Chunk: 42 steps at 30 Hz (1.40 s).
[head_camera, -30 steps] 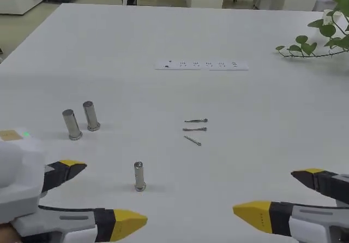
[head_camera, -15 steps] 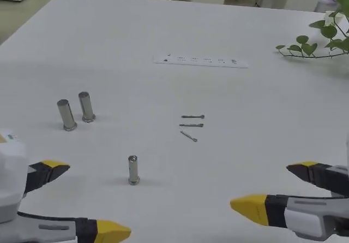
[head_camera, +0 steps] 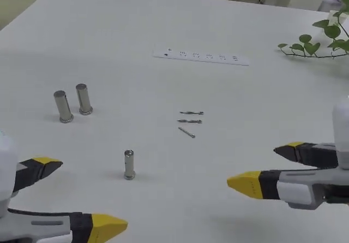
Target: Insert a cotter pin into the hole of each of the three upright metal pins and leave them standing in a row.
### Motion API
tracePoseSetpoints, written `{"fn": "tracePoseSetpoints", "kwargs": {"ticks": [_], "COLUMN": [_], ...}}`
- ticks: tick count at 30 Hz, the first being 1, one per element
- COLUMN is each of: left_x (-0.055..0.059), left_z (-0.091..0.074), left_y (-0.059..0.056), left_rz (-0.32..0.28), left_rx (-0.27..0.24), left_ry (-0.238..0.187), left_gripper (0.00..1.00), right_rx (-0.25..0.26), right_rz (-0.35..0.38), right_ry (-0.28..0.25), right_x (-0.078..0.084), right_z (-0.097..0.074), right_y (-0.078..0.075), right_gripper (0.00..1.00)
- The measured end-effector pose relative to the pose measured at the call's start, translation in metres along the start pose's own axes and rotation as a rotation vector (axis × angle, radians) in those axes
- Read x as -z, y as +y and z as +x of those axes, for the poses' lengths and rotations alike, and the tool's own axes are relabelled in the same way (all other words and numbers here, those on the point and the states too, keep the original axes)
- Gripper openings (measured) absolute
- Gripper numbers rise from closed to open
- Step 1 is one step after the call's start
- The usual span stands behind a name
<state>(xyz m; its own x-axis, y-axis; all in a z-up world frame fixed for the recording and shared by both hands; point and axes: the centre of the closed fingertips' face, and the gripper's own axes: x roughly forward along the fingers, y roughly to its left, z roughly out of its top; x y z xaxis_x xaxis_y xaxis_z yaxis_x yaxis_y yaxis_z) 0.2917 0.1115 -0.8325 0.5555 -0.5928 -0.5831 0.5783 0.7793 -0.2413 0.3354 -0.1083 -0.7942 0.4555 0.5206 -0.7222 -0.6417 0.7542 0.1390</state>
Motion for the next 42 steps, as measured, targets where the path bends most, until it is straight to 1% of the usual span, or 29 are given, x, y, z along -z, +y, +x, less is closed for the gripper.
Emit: {"fn": "tracePoseSetpoints", "kwargs": {"ticks": [3,7,10,11,13,16,19,22,25,27,30,32,36,39,42], "left_x": [0.002,0.003,0.003,0.001,0.001,0.000,-0.001,-0.002,-0.004,-0.004,-0.005,-0.006,-0.004,-0.005,-0.005], "left_z": [-0.001,-0.003,-0.004,-0.003,-0.002,-0.002,-0.002,-0.003,-0.003,-0.003,-0.004,-0.004,-0.002,-0.002,-0.002], "left_y": [0.002,0.001,0.000,-0.001,-0.004,-0.006,-0.007,-0.006,-0.008,-0.009,-0.009,-0.009,-0.009,-0.009,-0.010], "left_rz": [-0.005,-0.013,-0.002,0.005,-0.006,-0.009,-0.007,0.014,0.022,0.015,0.002,-0.003,-0.007,-0.017,-0.024], "left_rx": [-0.009,-0.009,-0.008,-0.005,0.010,0.012,0.013,-0.005,0.001,0.007,0.007,0.004,0.003,0.002,0.005], "left_ry": [0.003,0.001,-0.011,-0.026,-0.035,-0.039,-0.044,-0.041,-0.042,-0.042,-0.050,-0.054,-0.054,-0.065,-0.068], "left_gripper": [0.99,0.99,0.99,0.98,0.96,0.96,0.96,0.93,0.93,0.92,0.90,0.91,0.91,0.91,0.91], "right_rx": [0.005,-0.010,-0.007,-0.008,-0.013,-0.029,-0.041,-0.044,-0.060,-0.072,-0.079,-0.100,-0.131,-0.144,-0.160], "right_rz": [-0.036,-0.079,-0.086,-0.091,-0.092,-0.097,-0.103,-0.139,-0.161,-0.180,-0.204,-0.218,-0.235,-0.258,-0.266], "right_ry": [0.024,0.036,0.067,0.071,0.074,0.076,0.091,0.095,0.100,0.117,0.127,0.131,0.146,0.166,0.188], "right_x": [-0.008,-0.020,-0.023,-0.025,-0.029,-0.034,-0.039,-0.045,-0.053,-0.055,-0.058,-0.062,-0.064,-0.063,-0.061], "right_z": [0.005,0.011,0.017,0.020,0.025,0.030,0.036,0.041,0.049,0.054,0.060,0.067,0.076,0.084,0.091], "right_y": [-0.004,-0.005,-0.010,-0.011,-0.012,-0.012,-0.013,-0.014,-0.012,-0.010,-0.009,-0.005,0.000,0.002,0.004], "right_gripper": [0.76,0.74,0.69,0.68,0.67,0.66,0.65,0.65,0.64,0.64,0.63,0.62,0.61,0.59,0.58]}}
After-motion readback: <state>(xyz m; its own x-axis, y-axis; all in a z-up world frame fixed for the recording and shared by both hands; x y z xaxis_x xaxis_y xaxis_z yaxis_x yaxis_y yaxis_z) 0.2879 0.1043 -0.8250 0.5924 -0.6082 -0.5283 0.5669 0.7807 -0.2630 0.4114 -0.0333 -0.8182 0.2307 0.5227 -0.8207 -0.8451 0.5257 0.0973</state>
